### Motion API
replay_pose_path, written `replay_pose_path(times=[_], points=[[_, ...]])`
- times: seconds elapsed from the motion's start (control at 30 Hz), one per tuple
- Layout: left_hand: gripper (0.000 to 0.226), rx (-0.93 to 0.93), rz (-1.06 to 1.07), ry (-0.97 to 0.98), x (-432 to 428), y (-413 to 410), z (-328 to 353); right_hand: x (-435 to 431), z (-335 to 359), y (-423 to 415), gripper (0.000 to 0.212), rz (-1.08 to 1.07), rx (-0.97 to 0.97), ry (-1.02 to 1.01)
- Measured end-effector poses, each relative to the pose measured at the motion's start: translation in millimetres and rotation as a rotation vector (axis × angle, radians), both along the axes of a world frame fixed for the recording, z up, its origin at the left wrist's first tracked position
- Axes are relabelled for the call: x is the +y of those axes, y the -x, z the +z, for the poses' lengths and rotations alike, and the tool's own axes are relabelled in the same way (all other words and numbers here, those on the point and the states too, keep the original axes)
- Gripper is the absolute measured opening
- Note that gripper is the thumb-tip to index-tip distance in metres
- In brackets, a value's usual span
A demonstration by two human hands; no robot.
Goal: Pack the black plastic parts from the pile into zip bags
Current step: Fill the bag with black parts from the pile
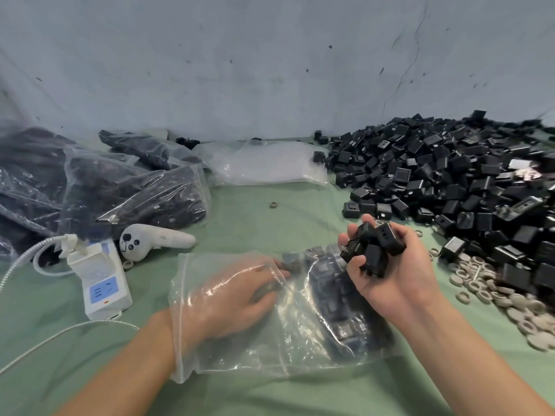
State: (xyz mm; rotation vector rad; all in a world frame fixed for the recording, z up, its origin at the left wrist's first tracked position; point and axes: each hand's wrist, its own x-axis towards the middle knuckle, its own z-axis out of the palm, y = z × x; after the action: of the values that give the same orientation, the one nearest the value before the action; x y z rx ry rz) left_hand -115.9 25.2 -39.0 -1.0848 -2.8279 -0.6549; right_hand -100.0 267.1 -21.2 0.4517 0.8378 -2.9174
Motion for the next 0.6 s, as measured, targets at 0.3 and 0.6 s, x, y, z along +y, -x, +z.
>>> replay_pose_path(times=[0.3,0.6], points=[[0.055,-0.007,-0.010,0.186,49,-13,-10,20,5,0,0.027,-0.054,0.041,0.035],[0.054,-0.044,0.050,0.021,62,-16,-24,23,2,-1,0.029,-0.096,0.022,0.038]])
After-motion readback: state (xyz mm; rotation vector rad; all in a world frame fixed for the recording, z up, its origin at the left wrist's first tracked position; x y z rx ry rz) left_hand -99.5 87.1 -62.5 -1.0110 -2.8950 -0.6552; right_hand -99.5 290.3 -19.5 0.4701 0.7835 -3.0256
